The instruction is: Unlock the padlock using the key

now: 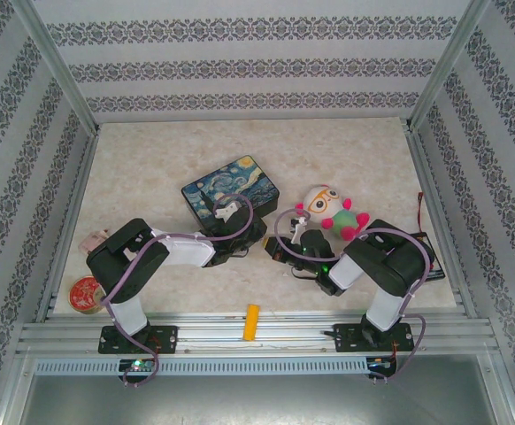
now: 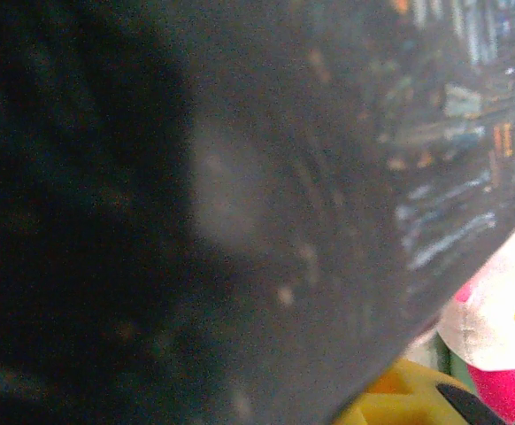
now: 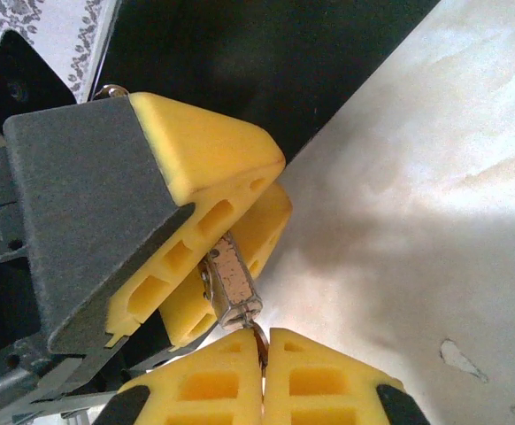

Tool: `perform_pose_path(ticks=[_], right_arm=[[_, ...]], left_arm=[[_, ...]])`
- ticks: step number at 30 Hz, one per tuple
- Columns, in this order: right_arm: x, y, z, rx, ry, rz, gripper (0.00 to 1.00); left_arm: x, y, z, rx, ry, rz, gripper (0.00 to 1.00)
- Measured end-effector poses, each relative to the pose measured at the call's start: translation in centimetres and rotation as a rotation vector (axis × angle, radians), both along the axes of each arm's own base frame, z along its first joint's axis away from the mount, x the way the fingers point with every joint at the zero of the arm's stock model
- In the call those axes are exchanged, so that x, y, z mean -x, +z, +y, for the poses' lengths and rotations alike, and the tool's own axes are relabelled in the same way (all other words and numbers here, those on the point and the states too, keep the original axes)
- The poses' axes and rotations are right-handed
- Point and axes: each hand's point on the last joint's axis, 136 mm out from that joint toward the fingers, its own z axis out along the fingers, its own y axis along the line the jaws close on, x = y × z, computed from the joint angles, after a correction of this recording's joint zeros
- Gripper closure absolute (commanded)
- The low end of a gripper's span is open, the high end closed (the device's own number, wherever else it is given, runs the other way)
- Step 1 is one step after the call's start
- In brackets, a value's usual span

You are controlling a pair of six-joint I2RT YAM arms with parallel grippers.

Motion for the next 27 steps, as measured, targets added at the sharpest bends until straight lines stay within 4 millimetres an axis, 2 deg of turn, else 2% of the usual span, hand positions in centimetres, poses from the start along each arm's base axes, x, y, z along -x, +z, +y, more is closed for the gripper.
perform_pose_path(ticks=[9,16,25,27], right_arm=[[-0.3,0.1,0.3,0.001,0.095,0.014,0.98],[-0.4,0.3,0.0,0.029,0.121,0.005,0.92],[-1.1,1.3,-0.9,0.105,0.101,-0.033,0.76],[-2.0,2.5,-1.5,0.113,0.063,-0.076,0.74]], left_arm=[[-0.2,0.1,0.2,0.003,0.007,-0.005,0.84],[-0.2,0.1,0.0,0.014,0.005,-0.004,0.84],[0.2,0.4,-0.1,0.044,-0.001,-0.002,0.84],[0.6,0.5,0.0,0.047,-0.01,0.002,0.84]])
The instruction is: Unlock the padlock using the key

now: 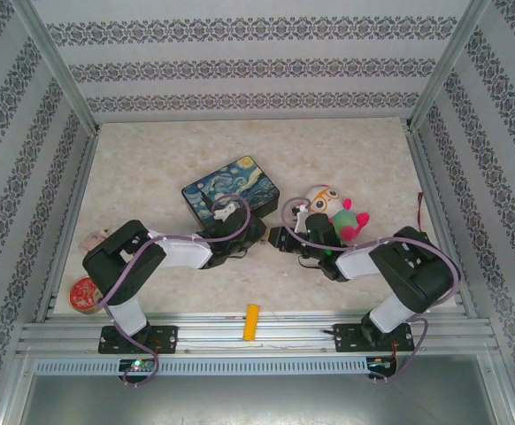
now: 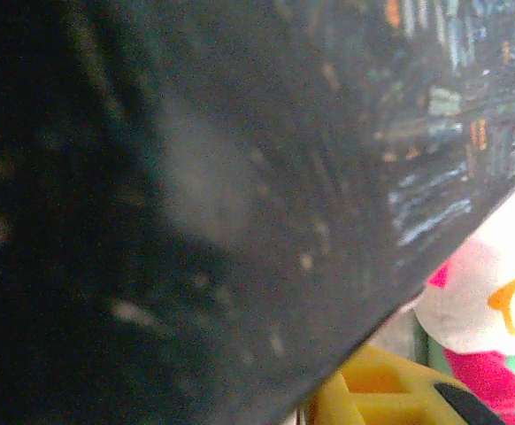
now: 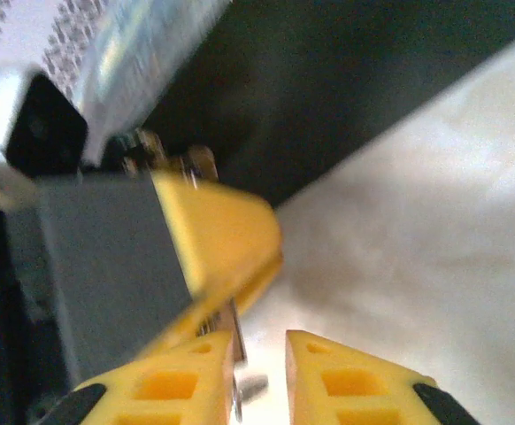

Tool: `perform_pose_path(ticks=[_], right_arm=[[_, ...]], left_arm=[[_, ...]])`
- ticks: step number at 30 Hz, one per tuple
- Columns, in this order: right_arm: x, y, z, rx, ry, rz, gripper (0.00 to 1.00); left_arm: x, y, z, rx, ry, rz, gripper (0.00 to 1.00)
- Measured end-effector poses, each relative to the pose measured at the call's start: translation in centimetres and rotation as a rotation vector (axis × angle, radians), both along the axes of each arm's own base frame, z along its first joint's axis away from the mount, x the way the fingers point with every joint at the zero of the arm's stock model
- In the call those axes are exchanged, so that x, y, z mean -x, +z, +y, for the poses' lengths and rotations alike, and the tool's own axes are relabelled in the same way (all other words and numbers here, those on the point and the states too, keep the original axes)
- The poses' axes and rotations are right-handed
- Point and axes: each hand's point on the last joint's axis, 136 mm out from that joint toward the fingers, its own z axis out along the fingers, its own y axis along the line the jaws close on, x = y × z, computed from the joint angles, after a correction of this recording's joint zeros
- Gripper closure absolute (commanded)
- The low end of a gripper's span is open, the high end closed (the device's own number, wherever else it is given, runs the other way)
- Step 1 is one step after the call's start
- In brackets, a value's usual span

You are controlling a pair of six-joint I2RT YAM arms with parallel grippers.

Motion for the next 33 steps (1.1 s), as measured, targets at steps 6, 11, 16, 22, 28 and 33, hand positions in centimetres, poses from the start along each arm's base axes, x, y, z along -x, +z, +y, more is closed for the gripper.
perform_pose_path(ticks=[6,11,16,22,28,33], right_arm=[[-0.7,3.7,-1.1,0.003,-0.047,-0.111,0.7],[0.4,4.3,-2.4,0.043,-0.068,-0.129,0.68],[2.8,3.4,-2.7,0.127,-0.044,-0.111,0.67],[4.6,2.3,-2.1,0.178,0.0,-0.078,0.63],[5.6,0.0,-1.1,0.215,0.04,-0.008,0.65],[5.1,-0.8,0.1,0.219,0.051,0.015,0.66]], left_arm=[[0.5,0.0,0.0,0.003,-0.011,0.005,0.84],[0.5,0.0,0.0,0.004,-0.011,0.005,0.84],[0.5,0.0,0.1,0.008,-0.011,0.0,0.84],[0.5,0.0,0.1,0.01,-0.013,-0.006,0.83],[0.5,0.0,0.1,0.011,-0.015,-0.011,0.83],[0.5,0.1,0.1,0.013,-0.016,-0.015,0.83]])
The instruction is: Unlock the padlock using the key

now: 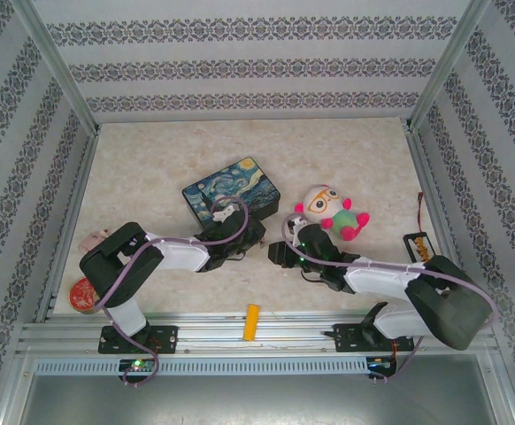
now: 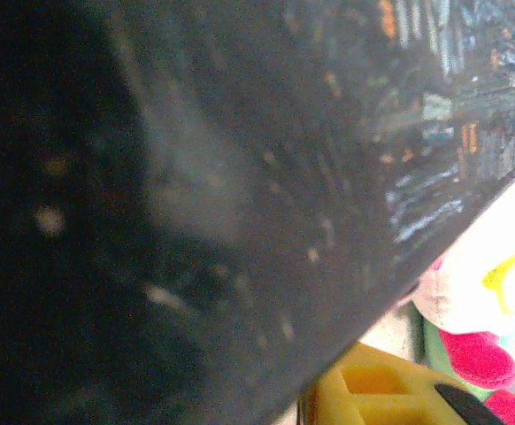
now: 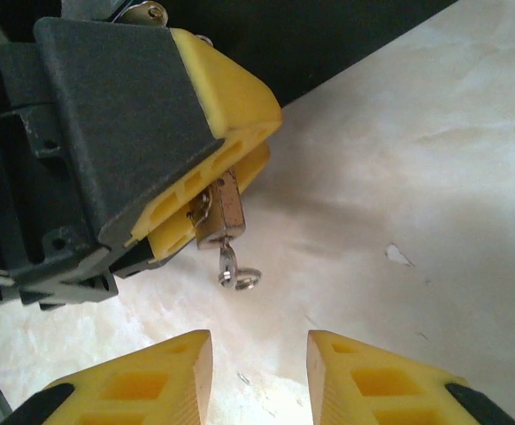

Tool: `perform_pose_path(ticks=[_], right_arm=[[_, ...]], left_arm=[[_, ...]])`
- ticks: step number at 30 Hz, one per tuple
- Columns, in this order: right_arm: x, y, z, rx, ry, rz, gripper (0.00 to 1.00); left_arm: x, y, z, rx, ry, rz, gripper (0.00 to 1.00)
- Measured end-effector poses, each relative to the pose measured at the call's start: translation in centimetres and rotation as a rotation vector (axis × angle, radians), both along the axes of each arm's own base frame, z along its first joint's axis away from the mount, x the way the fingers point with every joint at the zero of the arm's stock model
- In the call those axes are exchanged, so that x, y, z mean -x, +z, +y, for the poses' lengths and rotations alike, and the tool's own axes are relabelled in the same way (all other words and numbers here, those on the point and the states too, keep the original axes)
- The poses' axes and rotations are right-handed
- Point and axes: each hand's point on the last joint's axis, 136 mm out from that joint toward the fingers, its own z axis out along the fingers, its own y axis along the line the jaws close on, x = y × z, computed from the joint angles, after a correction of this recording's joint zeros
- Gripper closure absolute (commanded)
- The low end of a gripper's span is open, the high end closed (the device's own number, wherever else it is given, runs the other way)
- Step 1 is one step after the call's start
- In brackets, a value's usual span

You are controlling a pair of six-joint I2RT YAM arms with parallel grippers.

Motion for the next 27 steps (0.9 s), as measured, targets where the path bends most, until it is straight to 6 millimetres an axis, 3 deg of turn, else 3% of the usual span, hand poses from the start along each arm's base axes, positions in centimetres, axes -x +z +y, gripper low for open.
perform_pose_path(ticks=[10,14,20,27], right_arm=[[-1.1,-1.6,1.6,-0.04,-0.004,0.03,0.71],[-1.4,-1.4,2.1,-0.071,-0.007,0.023,0.75],[-1.8,-0.8,2.6,-0.114,-0.007,0.014,0.95],[-1.9,-0.9,2.9,-0.154,0.012,0.031,0.94]], left_arm=[[0.0,0.0,0.0,-0.001,-0.002,-0.002,0.83],[0.0,0.0,0.0,-0.001,-0.001,-0.002,0.83],[0.0,0.0,0.0,-0.002,-0.002,-0.003,0.77],[-0.1,-0.1,0.3,-0.017,0.0,-0.013,0.61]])
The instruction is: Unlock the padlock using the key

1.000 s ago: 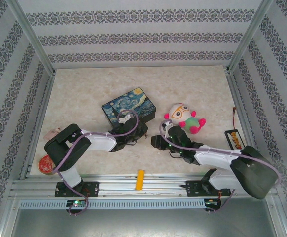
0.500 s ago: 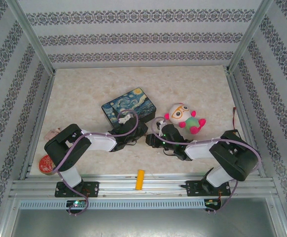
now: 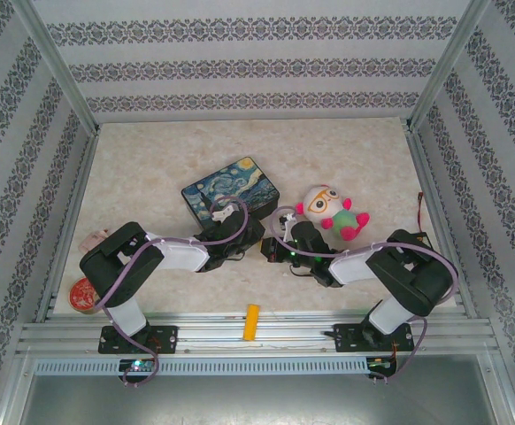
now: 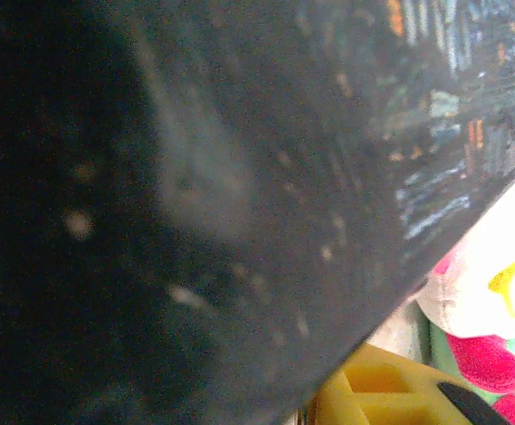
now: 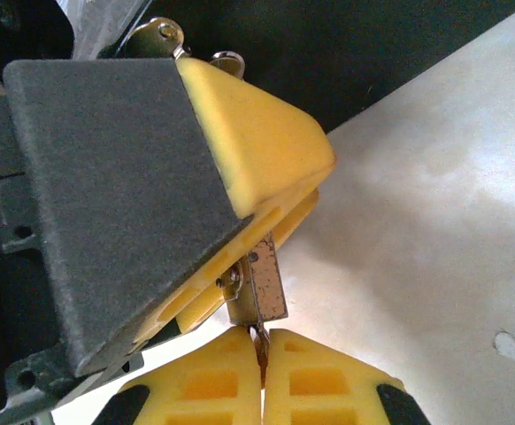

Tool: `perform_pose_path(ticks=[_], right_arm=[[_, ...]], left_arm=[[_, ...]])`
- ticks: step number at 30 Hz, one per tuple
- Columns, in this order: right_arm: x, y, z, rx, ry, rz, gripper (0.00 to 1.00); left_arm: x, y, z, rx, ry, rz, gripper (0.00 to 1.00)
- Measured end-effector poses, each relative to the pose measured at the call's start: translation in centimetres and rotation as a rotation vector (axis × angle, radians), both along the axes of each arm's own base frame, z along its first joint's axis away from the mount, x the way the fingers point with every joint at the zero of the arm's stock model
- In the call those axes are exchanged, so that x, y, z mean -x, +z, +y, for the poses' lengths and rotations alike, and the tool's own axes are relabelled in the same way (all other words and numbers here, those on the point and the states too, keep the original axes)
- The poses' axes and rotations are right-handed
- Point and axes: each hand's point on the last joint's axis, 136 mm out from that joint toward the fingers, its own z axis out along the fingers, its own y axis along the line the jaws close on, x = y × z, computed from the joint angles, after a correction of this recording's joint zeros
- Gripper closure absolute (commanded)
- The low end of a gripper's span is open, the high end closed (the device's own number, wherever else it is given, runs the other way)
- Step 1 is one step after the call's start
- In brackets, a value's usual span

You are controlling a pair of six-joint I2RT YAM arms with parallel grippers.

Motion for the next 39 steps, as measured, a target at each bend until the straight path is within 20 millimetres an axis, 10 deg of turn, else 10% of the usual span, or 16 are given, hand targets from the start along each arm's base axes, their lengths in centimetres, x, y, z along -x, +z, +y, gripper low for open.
perform_pose_path(ticks=[7,39], right_arm=[[-0.7,0.4,0.1,-0.037,-0.017,-0.005,0.93],[-2.2,0.8,0.4,-0.155,-0.065,0.016,0.92]], left_arm=[[1.0,0.3,0.7,0.005,-0.024,-0.02,0.39],[0.1,2.0,0.7,0.153,-0.028,-0.268,0.59]])
